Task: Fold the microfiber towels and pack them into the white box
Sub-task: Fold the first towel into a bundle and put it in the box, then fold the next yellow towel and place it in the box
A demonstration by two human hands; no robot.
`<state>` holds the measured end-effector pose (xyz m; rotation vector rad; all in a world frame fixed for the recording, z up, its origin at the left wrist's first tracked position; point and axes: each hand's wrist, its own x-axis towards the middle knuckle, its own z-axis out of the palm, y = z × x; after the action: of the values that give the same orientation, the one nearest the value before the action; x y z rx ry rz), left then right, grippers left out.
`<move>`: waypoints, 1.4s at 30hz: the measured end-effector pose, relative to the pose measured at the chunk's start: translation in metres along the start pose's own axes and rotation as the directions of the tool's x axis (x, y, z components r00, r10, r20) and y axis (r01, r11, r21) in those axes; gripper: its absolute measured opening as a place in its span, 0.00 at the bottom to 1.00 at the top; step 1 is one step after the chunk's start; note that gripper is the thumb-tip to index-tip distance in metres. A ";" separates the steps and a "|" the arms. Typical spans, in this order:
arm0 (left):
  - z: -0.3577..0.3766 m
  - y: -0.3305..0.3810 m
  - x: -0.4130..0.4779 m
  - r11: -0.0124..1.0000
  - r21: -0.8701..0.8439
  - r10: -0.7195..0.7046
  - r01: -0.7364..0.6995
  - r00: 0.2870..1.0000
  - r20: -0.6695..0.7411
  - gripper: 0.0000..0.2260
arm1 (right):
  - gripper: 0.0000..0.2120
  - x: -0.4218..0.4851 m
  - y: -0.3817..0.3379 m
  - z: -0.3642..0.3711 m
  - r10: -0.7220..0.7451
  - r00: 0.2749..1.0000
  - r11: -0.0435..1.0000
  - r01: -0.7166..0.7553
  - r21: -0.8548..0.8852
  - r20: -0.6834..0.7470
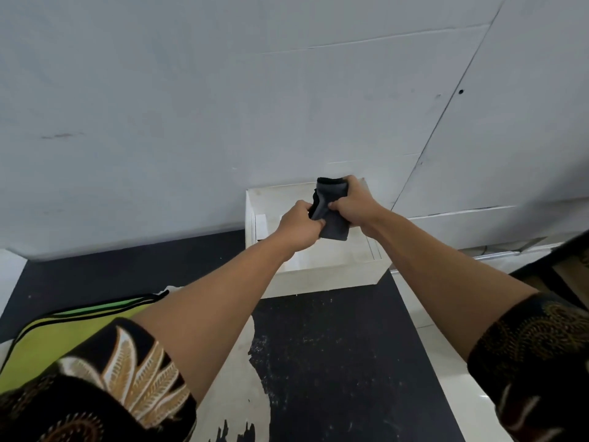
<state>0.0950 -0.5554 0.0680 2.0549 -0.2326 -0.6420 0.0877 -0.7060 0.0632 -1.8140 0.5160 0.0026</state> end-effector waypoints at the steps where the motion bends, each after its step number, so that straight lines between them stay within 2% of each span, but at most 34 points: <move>1: 0.001 -0.002 0.004 1.000 0.006 -0.017 0.017 1.000 0.010 0.05 | 0.16 0.006 0.002 0.001 0.011 1.000 1.000 -0.011 -0.028 -0.006; 3: 0.006 -0.006 0.014 0.998 0.036 -0.061 0.060 0.997 0.038 0.07 | 0.13 0.019 0.009 0.002 0.084 0.996 0.994 -0.082 -0.078 0.027; 6: 0.015 -0.011 0.027 0.988 0.080 -0.138 0.130 0.983 0.118 0.11 | 0.16 0.033 0.022 0.001 0.177 0.983 0.969 -0.163 -0.187 0.058; 9: 0.028 -0.016 0.040 0.983 0.085 -0.178 0.164 0.965 0.193 0.08 | 0.17 0.046 0.033 0.001 0.126 0.992 0.918 -0.104 -0.383 0.031; 12: 0.037 -0.023 0.053 0.974 0.110 -0.216 0.196 0.954 0.207 0.10 | 0.18 0.057 0.039 0.004 0.092 0.993 0.852 -0.042 -0.521 0.069; 15: 0.045 -0.029 0.063 0.954 0.183 -0.277 0.238 0.933 0.230 0.09 | 0.22 0.064 0.049 0.006 0.084 0.992 0.712 0.009 -0.702 0.098; 17: 0.049 -0.034 0.066 0.913 0.299 -0.362 0.276 0.888 0.285 0.11 | 0.23 0.065 0.058 0.008 0.072 0.987 0.557 0.078 -0.827 0.142; 19: 0.052 -0.038 0.070 0.868 0.404 -0.427 0.289 0.850 0.309 0.17 | 0.22 0.065 0.066 0.012 0.044 0.976 0.414 0.174 -0.894 0.211; 22: 0.053 -0.042 0.076 0.854 0.442 -0.435 0.276 0.845 0.312 0.22 | 0.20 0.065 0.071 0.021 0.002 0.960 0.315 0.264 -0.912 0.279; 25: 0.052 -0.044 0.078 0.832 0.478 -0.459 0.282 0.833 0.308 0.21 | 0.20 0.065 0.077 0.028 0.006 0.955 0.273 0.284 -0.919 0.297; 29: 0.051 -0.050 0.077 0.840 0.409 -0.503 0.357 0.795 0.339 0.18 | 0.20 0.063 0.086 0.034 -0.001 0.961 0.301 0.265 -0.916 0.277; 33: 0.052 -0.048 0.084 0.911 0.244 -0.403 0.333 0.845 0.351 0.14 | 0.18 0.060 0.085 0.039 -0.053 0.985 0.367 0.172 -0.914 0.164; 35: 0.052 -0.045 0.088 0.924 0.215 -0.374 0.315 0.859 0.349 0.14 | 0.16 0.060 0.079 0.035 -0.059 0.988 0.353 0.157 -0.922 0.145; 37: 0.051 -0.043 0.089 0.923 0.223 -0.378 0.314 0.853 0.360 0.14 | 0.15 0.061 0.074 0.029 -0.030 0.966 0.254 0.257 -0.933 0.258; 39: 0.049 -0.041 0.087 0.915 0.238 -0.395 0.326 0.843 0.366 0.14 | 0.14 0.058 0.068 0.028 0.061 0.911 0.188 0.391 -0.901 0.408; 42: 0.041 -0.039 0.075 0.900 0.310 -0.413 0.306 0.825 0.386 0.15 | 0.13 0.048 0.065 0.031 0.219 0.862 0.186 0.424 -0.886 0.458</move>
<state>0.1334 -0.5947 -0.0085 2.1741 -0.1844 -1.3881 0.1167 -0.7081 -0.0188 -3.0161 -0.1371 0.9394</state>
